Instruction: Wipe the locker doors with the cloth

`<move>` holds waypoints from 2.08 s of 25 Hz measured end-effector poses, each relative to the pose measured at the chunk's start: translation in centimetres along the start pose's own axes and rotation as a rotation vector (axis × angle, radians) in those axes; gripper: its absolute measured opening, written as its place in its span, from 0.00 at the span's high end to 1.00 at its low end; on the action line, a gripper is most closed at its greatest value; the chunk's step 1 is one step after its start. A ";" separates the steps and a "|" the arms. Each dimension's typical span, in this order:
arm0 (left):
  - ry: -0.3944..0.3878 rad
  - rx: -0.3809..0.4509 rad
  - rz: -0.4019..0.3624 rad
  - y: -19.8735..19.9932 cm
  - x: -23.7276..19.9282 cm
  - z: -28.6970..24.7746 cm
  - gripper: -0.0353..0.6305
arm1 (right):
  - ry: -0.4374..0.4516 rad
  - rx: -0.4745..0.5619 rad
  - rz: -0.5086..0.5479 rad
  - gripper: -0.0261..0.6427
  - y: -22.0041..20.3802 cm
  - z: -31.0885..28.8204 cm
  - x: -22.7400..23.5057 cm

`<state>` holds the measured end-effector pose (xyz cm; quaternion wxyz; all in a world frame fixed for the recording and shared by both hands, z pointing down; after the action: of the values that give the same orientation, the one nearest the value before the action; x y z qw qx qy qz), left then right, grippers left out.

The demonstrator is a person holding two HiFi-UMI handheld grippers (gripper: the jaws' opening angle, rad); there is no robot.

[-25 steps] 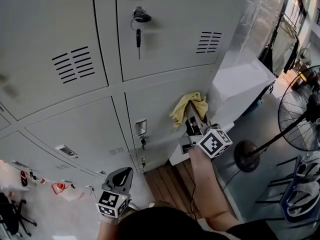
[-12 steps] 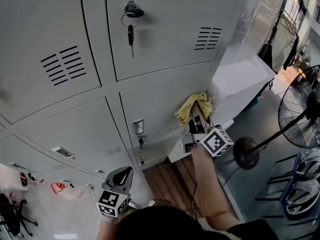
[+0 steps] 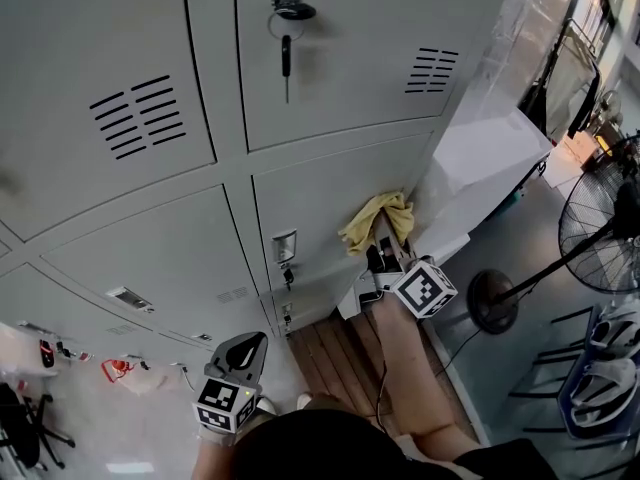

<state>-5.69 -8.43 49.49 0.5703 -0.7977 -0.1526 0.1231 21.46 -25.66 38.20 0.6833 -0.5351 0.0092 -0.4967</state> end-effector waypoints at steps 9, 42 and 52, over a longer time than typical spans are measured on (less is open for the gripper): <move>0.008 -0.002 0.010 -0.5 -1.4 1.5 0.93 | 0.017 -0.003 -0.040 0.84 -2.4 -0.8 -2.3; 0.036 -0.014 0.035 -2.2 -4.3 5.9 0.93 | 0.171 -0.150 -0.104 0.84 -11.1 -4.0 -11.6; 0.033 -0.016 0.038 -2.4 -3.9 5.5 0.93 | 0.185 -0.283 -0.100 0.84 -13.7 -3.3 -11.4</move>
<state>-11.55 -4.36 50.12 0.5637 -0.8070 -0.1290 0.1197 4.70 -19.30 41.05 0.5719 -0.5777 0.1155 -0.5709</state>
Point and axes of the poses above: the fingertips, and each gripper's own axes: z backward along the fingers, x to its right, y out of its top, the point moved 5 cm from there along z, backward along the fingers, and after that the axes turned 15 degrees about y, right-handed, at the moved point
